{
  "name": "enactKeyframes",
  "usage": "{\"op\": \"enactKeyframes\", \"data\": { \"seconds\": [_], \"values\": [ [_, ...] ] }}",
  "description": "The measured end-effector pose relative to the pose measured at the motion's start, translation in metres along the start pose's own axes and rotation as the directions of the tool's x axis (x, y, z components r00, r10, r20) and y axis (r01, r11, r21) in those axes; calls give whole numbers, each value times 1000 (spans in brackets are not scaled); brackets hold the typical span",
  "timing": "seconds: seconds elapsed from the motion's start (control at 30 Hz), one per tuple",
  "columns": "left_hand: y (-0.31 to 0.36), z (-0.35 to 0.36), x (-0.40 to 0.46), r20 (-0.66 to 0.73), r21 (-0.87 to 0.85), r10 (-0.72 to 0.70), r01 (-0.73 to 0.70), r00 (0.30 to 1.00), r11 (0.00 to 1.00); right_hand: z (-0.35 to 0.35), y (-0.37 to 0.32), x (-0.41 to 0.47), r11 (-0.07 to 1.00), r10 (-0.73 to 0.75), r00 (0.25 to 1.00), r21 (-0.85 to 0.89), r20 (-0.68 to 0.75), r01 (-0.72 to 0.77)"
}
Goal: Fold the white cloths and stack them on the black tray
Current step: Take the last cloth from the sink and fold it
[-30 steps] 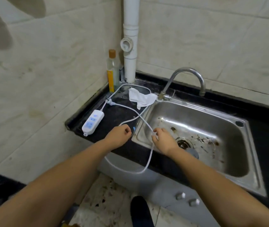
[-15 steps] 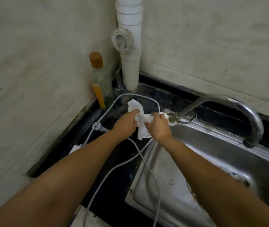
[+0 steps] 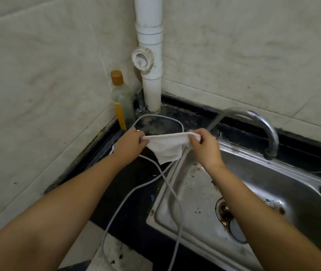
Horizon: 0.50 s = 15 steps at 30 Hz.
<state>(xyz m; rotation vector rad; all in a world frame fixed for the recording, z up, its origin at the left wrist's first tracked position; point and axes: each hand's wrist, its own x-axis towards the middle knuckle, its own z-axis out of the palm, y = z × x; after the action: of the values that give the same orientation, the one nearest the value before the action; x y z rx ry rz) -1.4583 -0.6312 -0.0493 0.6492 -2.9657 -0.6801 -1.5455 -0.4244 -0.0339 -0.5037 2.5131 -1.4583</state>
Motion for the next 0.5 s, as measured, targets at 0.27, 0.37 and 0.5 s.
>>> {"op": "enactKeyframes", "data": {
  "seconds": [0.27,0.37,0.5],
  "values": [
    [55,5,-99,-225,197,263,-220,938,955,-83,24,-122,998,-2,977,63,-211,15],
    [117,14,-128,-190,155,373,-347,908,925,-136,39,-167,998,24,944,69,-330,-2],
    [216,39,-151,51,-122,446,-438,893,891,-223,65,-223,998,50,887,47,-460,-32]
  ]
}}
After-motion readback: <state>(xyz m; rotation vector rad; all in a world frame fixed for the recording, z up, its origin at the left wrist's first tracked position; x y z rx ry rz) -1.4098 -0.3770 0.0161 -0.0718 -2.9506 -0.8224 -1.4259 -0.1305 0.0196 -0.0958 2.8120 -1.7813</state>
